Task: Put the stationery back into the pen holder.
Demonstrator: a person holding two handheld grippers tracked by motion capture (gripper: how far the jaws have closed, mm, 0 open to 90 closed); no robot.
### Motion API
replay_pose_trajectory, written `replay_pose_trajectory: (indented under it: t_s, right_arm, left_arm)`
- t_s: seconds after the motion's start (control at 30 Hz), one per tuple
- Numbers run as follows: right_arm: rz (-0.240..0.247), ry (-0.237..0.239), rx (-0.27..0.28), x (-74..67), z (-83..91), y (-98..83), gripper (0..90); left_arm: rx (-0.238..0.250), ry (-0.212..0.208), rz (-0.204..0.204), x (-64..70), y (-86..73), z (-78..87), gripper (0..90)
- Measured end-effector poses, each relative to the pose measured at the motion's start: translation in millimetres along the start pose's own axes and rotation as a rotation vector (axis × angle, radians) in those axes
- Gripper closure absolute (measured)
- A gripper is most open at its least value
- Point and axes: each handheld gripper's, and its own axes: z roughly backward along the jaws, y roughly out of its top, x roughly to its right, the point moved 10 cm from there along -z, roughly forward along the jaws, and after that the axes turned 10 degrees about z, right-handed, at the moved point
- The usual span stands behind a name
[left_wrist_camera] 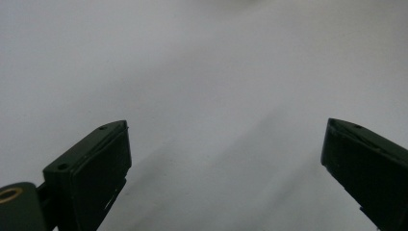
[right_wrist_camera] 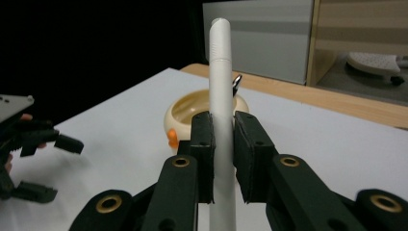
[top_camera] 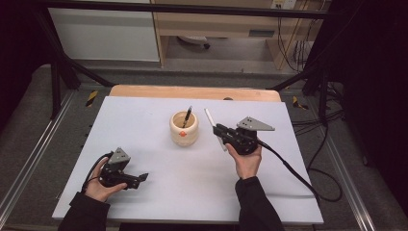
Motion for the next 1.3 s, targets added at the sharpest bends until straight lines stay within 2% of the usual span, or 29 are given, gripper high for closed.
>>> replay_pose_trajectory:
  t_s: [0.2, 0.53, 0.83, 1.3]
  right_arm:
    - [-0.008, -0.028, 0.066, -2.1, -17.9, 18.4, 78.9]
    - [-0.028, -0.036, 0.14, -4.7, -47.5, 37.5, 78.9]
    - [-0.013, -0.039, 0.179, -7.3, -68.6, 44.7, 79.0]
    - [-0.04, -0.016, 0.21, -14.1, -106.5, 46.9, 79.0]
  left_arm:
    - [0.001, -0.001, 0.002, 0.0, 0.0, -0.2, 3.5]
    - [0.005, -0.003, 0.004, -0.2, 0.2, 0.1, 3.5]
    - [0.006, -0.006, 0.004, -0.7, 0.4, 0.3, 3.5]
    - [0.003, -0.013, 0.007, 0.2, -0.8, -1.0, 3.7]
